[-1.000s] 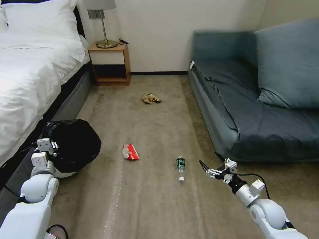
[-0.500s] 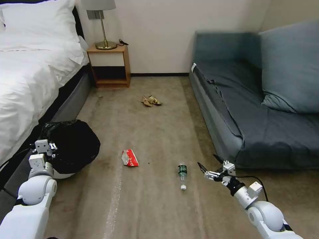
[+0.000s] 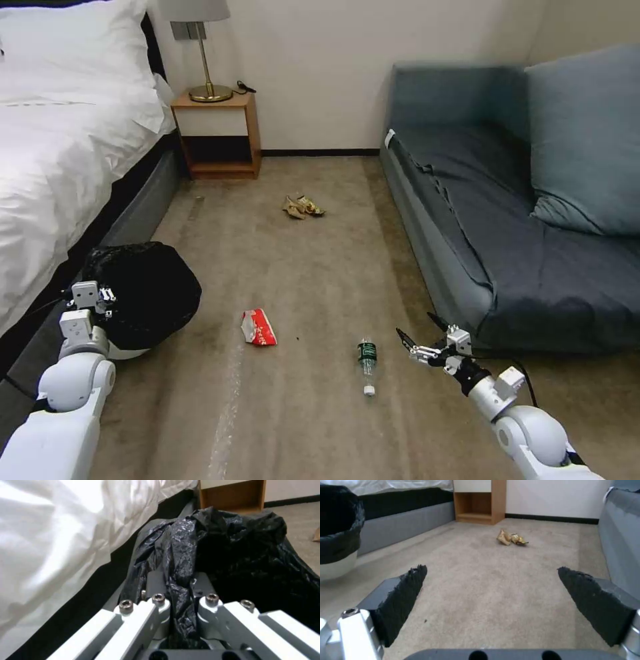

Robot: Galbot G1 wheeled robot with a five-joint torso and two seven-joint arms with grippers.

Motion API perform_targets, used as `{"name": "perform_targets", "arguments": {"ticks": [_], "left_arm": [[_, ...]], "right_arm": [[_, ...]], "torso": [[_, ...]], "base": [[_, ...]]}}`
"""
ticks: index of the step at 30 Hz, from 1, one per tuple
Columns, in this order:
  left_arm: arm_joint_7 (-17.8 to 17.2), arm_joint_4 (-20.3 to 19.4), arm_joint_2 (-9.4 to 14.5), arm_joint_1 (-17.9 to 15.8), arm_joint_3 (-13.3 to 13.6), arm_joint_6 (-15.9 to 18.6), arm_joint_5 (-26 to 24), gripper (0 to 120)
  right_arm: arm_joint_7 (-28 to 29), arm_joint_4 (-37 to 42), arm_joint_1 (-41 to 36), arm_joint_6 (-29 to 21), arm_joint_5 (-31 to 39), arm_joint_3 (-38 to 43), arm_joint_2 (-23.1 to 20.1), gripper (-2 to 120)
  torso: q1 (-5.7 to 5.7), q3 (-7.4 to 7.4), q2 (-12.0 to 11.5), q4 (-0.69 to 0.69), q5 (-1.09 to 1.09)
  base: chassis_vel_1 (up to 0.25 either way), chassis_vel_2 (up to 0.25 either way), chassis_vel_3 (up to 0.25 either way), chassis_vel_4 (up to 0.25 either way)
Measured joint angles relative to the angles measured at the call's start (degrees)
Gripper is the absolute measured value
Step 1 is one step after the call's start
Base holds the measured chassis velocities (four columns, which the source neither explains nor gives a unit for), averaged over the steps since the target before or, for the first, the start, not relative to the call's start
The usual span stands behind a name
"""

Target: Pick up the trash bin, then pick up the garbage on the floor and place it into the trash bin.

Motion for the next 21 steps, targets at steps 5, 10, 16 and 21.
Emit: {"name": "perform_targets", "arguments": {"ticks": [5,10,16,21], "left_arm": [[0.1,0.3,0.0,-0.3,0.0,-0.1,0.0,5],[0.3,0.9,0.2,-0.7,0.1,-0.2,0.0,5],[0.4,1.2,0.2,-0.9,0.4,-0.3,0.0,5],[0.4,1.3,0.2,-1.0,0.4,-0.4,0.1,5]], "right_arm": [[0.0,-0.6,0.4,0.0,-0.1,-0.4,0.3,100],[0.0,-1.5,1.0,0.0,-0.3,-0.8,0.7,100],[0.1,-2.0,1.2,0.0,-0.3,-1.0,0.8,100],[0.1,-2.3,1.3,0.0,-0.5,-1.0,0.8,100]], "torso": [[0.0,0.0,0.0,0.0,0.0],[0.0,0.0,0.0,0.0,0.0],[0.0,0.0,0.0,0.0,0.0],[0.0,0.0,0.0,-0.01,0.0]], "base": [[-0.086,0.084,0.084,-0.081],[-0.078,0.085,0.085,-0.073],[-0.069,0.069,0.068,-0.07],[-0.077,0.063,0.066,-0.065]]}}
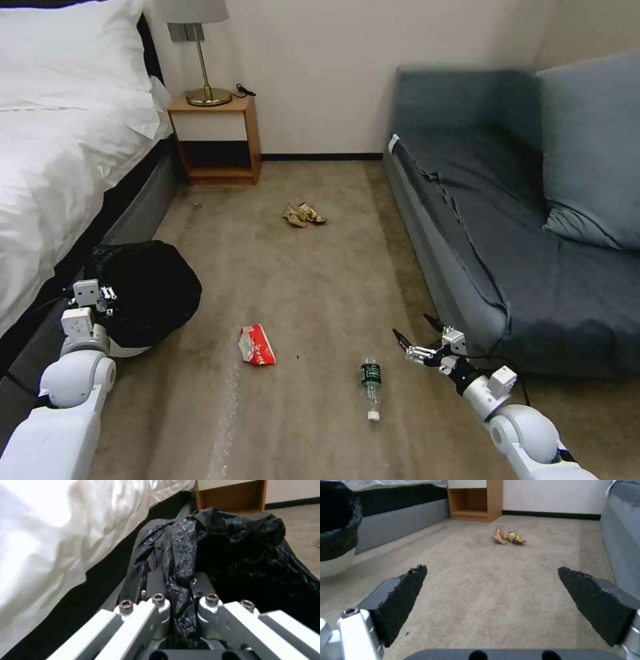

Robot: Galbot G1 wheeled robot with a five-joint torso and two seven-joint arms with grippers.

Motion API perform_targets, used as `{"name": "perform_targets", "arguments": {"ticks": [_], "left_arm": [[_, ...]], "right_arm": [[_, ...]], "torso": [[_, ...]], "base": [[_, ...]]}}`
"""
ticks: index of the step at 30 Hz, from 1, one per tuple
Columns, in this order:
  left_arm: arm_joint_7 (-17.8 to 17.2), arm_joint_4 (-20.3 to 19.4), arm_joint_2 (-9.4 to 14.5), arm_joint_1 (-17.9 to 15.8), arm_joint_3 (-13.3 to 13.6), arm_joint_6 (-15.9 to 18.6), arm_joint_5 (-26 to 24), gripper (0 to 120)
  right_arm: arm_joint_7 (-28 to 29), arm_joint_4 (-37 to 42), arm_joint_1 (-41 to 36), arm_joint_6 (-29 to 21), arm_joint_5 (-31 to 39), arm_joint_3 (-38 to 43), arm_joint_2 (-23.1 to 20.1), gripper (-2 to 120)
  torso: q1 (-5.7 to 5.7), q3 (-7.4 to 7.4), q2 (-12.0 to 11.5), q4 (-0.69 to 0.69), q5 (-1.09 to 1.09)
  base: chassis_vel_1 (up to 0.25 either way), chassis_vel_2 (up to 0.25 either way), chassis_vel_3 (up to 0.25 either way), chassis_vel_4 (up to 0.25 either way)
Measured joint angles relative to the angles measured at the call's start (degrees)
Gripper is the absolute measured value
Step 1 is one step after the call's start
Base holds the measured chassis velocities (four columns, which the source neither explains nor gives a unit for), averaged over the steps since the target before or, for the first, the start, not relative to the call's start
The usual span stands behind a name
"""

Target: Pick up the trash bin, then pick up the garbage on the floor and place it into the trash bin.

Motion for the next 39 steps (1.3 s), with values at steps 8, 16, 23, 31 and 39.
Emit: {"name": "perform_targets", "arguments": {"ticks": [8,16,23,31,39], "left_arm": [[0.0,-0.2,0.0,0.3,-0.1,-0.1,0.1,5],[0.1,-0.4,-0.2,0.8,-0.4,-0.2,0.2,5],[0.2,-0.5,-0.2,1.0,-0.8,-0.4,0.2,5],[0.3,-0.3,0.0,0.7,-0.9,-0.4,0.2,5],[0.4,-0.2,-0.2,0.8,-0.7,-0.7,0.4,5]], "right_arm": [[0.0,0.0,-0.2,0.2,-0.3,0.0,0.3,100],[0.0,-0.2,-0.5,0.5,-0.7,0.1,0.4,100],[0.0,-0.2,-0.4,0.5,-0.8,-0.4,0.3,100],[0.5,-0.4,0.1,0.4,-1.1,-1.3,0.3,100],[3.0,-0.1,-0.1,-0.9,-3.5,-3.4,-1.1,100]], "torso": [[0.0,0.0,0.0,0.01,0.0],[0.0,0.0,0.0,0.0,0.0],[0.0,0.0,0.0,0.01,0.0],[0.0,0.0,0.0,0.01,0.0],[0.0,0.0,0.0,0.0,0.0]], "base": [[-0.069,0.075,0.077,-0.065],[-0.076,0.083,0.073,-0.086],[-0.068,0.064,0.072,-0.068],[-0.073,0.069,0.073,-0.068],[-0.057,0.077,0.067,-0.07]]}}
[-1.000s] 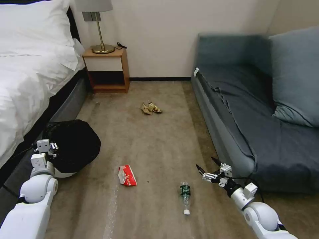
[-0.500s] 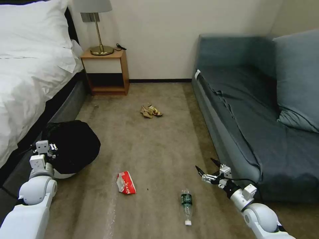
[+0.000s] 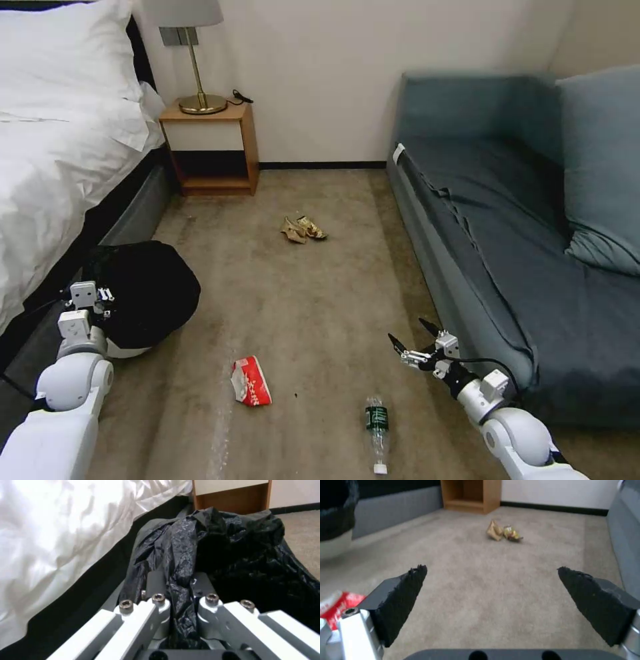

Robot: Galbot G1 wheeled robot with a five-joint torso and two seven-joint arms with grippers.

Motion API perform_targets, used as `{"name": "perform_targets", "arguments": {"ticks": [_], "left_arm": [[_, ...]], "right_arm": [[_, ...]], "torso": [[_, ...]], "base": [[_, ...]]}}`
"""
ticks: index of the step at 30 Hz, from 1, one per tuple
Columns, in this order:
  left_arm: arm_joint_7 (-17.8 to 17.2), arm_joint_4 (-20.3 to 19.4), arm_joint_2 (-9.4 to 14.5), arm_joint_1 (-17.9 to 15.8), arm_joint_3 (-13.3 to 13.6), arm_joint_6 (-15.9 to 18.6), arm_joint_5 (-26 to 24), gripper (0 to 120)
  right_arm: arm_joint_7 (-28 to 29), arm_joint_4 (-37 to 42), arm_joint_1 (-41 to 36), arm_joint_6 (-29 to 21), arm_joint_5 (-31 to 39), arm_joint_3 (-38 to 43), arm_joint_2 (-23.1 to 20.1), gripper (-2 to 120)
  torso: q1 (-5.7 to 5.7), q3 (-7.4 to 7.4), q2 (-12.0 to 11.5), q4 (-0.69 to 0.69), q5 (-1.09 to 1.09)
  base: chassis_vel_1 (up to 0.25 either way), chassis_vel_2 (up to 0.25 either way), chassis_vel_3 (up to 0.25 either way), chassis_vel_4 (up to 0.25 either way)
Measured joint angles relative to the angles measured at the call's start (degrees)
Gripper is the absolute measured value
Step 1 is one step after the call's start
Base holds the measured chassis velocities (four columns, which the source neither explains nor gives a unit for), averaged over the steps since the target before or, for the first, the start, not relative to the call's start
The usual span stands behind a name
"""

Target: Pick up the trash bin, then pick up the garbage on the floor and place it into the trash bin.

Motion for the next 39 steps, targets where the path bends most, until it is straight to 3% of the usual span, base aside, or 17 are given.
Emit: {"name": "perform_targets", "arguments": {"ticks": [4,7,16,23,32,39], "left_arm": [[0.2,0.2,-0.2,0.3,-0.2,-0.4,0.3,5],[0.9,1.2,-0.4,0.7,-1.0,-1.5,1.1,5],[1.7,2.6,-0.1,0.7,-0.6,-2.1,3.2,5],[1.8,2.9,-0.8,0.5,-0.5,-2.2,4.3,5],[2.2,3.6,-3.3,0.0,-0.2,-2.5,7.1,5],[2.3,4.5,-2.8,-0.9,-0.6,-2.5,6.9,5]], "right_arm": [[1.3,0.6,0.2,-2.1,-0.8,-2.1,-1.9,100],[4.6,-0.4,2.8,-8.8,1.9,-10.3,-6.8,100],[6.7,-5.7,10.6,-13.0,7.9,-21.6,-11.6,100],[6.6,-9.0,13.7,-13.1,9.1,-25.4,-12.0,100],[5.6,-19.2,17.6,-11.6,10.0,-31.9,-10.4,100],[6.6,-17.4,15.3,-12.4,10.8,-33.7,-10.7,100]], "torso": [[0.0,0.0,0.0,0.0,0.01],[0.0,0.0,0.0,0.0,0.01],[0.0,-0.01,0.0,0.01,0.0],[0.0,0.0,0.0,0.01,0.01],[0.0,0.0,0.0,0.0,0.0],[0.0,0.0,0.0,0.01,0.0]], "base": [[0.0,0.0,0.0,0.0],[0.0,0.0,0.0,0.0],[0.0,0.0,0.0,0.0],[0.0,0.0,0.0,0.0],[0.0,0.0,0.0,0.0],[0.0,0.0,0.0,0.0]]}}
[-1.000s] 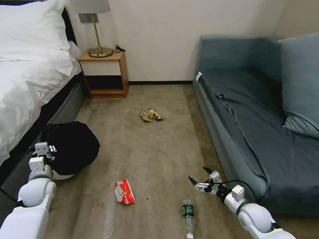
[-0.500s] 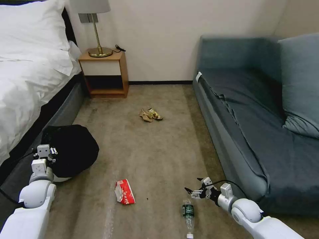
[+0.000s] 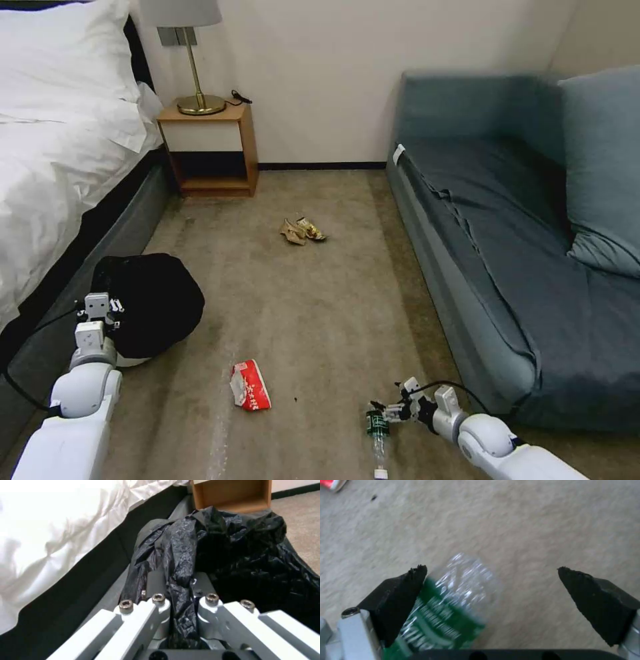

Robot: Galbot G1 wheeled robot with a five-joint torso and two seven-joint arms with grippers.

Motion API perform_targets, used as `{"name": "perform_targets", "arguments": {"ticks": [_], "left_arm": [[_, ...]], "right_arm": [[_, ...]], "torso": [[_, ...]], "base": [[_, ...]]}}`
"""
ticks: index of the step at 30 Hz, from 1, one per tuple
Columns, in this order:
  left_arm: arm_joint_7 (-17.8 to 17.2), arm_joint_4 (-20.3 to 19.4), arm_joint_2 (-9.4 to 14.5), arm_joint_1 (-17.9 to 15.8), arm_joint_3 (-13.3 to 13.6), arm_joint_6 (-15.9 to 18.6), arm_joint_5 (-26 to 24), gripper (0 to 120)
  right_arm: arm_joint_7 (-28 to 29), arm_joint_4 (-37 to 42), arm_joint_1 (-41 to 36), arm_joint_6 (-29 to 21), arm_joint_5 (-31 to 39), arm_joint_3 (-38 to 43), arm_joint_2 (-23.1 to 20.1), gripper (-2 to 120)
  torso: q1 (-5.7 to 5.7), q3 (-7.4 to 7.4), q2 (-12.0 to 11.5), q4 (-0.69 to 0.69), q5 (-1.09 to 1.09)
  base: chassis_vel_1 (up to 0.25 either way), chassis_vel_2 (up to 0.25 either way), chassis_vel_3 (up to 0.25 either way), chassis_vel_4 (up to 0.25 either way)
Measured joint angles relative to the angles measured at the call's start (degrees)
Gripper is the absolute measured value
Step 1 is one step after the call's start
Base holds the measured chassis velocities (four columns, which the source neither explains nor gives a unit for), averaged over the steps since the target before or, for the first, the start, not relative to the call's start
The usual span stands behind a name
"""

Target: Pick up the trash bin, then pick up the garbage on the floor and place it into the trash bin.

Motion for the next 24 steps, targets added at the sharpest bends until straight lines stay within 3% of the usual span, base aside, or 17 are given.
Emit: {"name": "perform_targets", "arguments": {"ticks": [14,24], "left_arm": [[0.1,0.8,-0.7,-1.2,0.3,0.1,0.1,5],[0.0,0.5,-0.6,-0.8,-0.2,0.2,0.1,5]], "right_arm": [[-0.9,-4.6,-1.0,1.4,-1.4,0.5,1.6,99],[-1.2,-3.3,-1.2,1.6,-1.4,0.4,1.4,63]], "torso": [[0.0,0.0,0.0,0.0,0.0],[0.0,0.0,0.0,0.0,-0.01]], "base": [[0.0,0.0,0.0,0.0],[0.0,0.0,0.0,0.0]]}}
